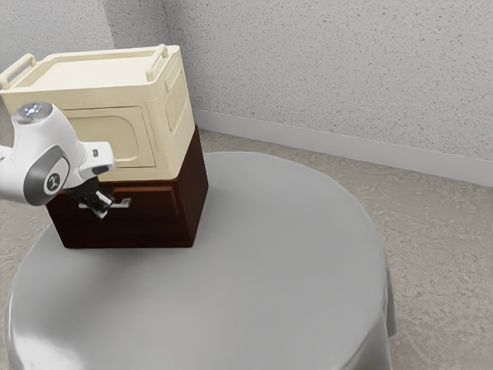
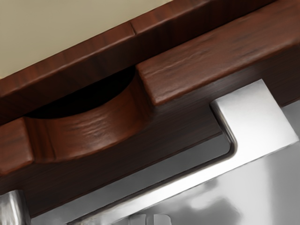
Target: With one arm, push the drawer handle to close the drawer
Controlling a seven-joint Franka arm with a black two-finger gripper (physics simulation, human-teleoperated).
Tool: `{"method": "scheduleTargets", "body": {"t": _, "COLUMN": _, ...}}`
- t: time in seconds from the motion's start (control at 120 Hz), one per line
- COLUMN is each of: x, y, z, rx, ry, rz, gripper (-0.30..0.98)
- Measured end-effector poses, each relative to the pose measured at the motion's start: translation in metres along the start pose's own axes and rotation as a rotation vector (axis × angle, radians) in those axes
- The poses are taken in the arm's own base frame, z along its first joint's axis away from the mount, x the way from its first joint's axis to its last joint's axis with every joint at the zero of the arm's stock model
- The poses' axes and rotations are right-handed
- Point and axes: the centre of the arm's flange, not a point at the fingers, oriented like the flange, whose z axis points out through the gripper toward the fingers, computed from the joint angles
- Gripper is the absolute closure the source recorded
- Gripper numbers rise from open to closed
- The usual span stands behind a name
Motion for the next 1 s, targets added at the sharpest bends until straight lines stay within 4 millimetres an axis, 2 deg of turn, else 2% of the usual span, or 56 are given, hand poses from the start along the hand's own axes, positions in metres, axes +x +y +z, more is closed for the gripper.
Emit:
{"method": "scheduleTargets", "body": {"t": 0.417, "x": 0.014, "y": -0.004, "z": 0.008, "rx": 0.008, "ry": 0.002, "rz": 0.027, "gripper": 0.8}}
{"method": "scheduleTargets", "body": {"t": 0.617, "x": 0.017, "y": -0.002, "z": 0.005, "rx": 0.008, "ry": 0.002, "rz": 0.034, "gripper": 0.75}}
{"method": "scheduleTargets", "body": {"t": 0.65, "x": 0.016, "y": 0.0, "z": -0.001, "rx": 0.009, "ry": -0.01, "rz": 0.036, "gripper": 0.71}}
{"method": "scheduleTargets", "body": {"t": 0.717, "x": 0.014, "y": 0.024, "z": -0.031, "rx": 0.023, "ry": -0.033, "rz": 0.063, "gripper": 0.75}}
{"method": "scheduleTargets", "body": {"t": 0.817, "x": 0.005, "y": 0.055, "z": -0.07, "rx": 0.013, "ry": -0.085, "rz": 0.052, "gripper": 0.53}}
{"method": "scheduleTargets", "body": {"t": 0.9, "x": -0.006, "y": 0.067, "z": -0.093, "rx": -0.016, "ry": -0.137, "rz": 0.017, "gripper": 0.36}}
{"method": "scheduleTargets", "body": {"t": 1.0, "x": -0.014, "y": 0.077, "z": -0.113, "rx": -0.073, "ry": -0.184, "rz": -0.001, "gripper": 0.22}}
